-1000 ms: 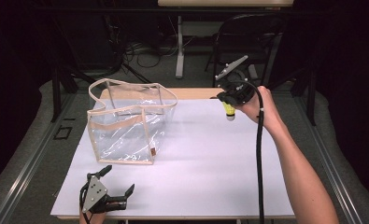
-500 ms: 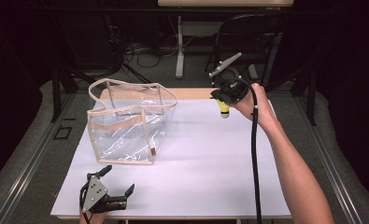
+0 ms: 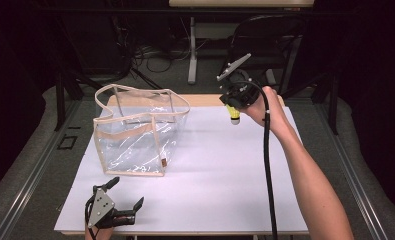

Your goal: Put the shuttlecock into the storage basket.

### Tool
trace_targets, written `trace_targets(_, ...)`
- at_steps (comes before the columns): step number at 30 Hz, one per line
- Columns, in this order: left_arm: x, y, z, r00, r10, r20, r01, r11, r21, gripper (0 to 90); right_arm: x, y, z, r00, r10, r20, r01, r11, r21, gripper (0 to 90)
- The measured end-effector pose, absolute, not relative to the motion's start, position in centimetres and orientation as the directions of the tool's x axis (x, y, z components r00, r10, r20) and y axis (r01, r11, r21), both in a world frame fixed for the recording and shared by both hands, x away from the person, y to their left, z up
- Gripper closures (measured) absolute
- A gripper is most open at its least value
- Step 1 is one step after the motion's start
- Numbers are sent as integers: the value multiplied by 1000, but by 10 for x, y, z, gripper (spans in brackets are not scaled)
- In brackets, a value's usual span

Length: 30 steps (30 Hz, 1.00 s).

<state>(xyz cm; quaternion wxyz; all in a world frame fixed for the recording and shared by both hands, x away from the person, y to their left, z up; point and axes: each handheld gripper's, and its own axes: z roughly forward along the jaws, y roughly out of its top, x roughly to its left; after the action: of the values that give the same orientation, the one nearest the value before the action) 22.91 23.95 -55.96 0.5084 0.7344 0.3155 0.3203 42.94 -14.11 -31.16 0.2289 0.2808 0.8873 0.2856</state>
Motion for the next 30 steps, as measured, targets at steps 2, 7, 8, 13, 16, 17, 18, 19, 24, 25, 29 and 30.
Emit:
trace_targets(2, 229, 240, -559, 597, 788, 150, 139, -287, 948, 0, 430, -140, -311, -738, 628, -246, 367, 679, 636, 900)
trace_targets(7, 229, 239, -560, 597, 788, 149, 141, -287, 948, 0, 430, -137, -311, -741, 624, -249, 362, 683, 634, 900)
trace_targets(8, 229, 239, -560, 598, 788, 148, 142, -286, 948, 0, 430, -137, -311, -740, 625, -248, 364, 682, 634, 900)
trace_targets(13, 229, 240, -559, 597, 788, 150, 139, -286, 948, 0, 432, -134, -312, -743, 621, -250, 356, 683, 638, 900)
trace_targets(16, 229, 240, -559, 596, 789, 150, 139, -286, 948, 0, 433, -132, -312, -744, 619, -250, 355, 684, 637, 900)
trace_targets(17, 229, 240, -559, 597, 789, 149, 140, -285, 948, 0, 433, -130, -311, -744, 621, -247, 357, 682, 638, 900)
trace_targets(18, 229, 240, -560, 597, 789, 149, 139, -284, 949, 0, 433, -130, -311, -743, 621, -249, 356, 682, 639, 900)
trace_targets(19, 229, 240, -559, 597, 788, 150, 140, -286, 948, 0, 433, -129, -311, -744, 620, -249, 354, 682, 641, 900)
trace_targets(24, 229, 240, -559, 598, 787, 149, 138, -285, 949, 0, 433, -125, -307, -747, 617, -250, 347, 681, 645, 900)
trace_targets(25, 229, 240, -559, 598, 787, 149, 138, -285, 949, 0, 433, -124, -307, -746, 618, -249, 348, 679, 646, 900)
trace_targets(29, 229, 240, -559, 599, 787, 149, 138, -285, 949, 0, 434, -120, -305, -748, 613, -253, 340, 682, 648, 900)
trace_targets(30, 229, 241, -559, 598, 787, 151, 137, -285, 949, 0, 434, -119, -305, -751, 611, -252, 337, 682, 649, 900)
